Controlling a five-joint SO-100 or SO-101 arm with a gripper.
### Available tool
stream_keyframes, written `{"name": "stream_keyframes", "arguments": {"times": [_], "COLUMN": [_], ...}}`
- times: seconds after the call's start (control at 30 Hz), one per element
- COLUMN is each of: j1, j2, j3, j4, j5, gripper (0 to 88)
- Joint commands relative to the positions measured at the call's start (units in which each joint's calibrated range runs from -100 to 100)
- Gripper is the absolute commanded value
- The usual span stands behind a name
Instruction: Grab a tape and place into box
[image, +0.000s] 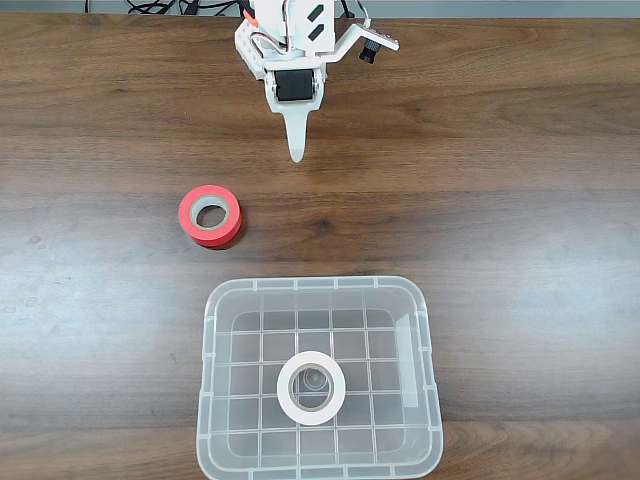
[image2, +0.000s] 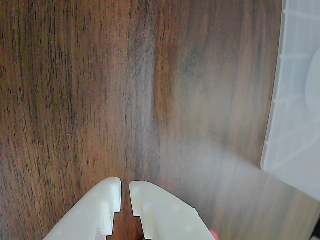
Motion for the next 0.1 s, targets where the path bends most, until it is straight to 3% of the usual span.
{"name": "stream_keyframes", "arguments": {"times": [0.0, 0.07], "j1": [0.3, 0.3], "j2": [-0.6, -0.6], "j3": [-0.8, -0.8], "j4": [-0.6, -0.6], "j5": [-0.2, -0.2], "gripper": [1.5, 1.5]}}
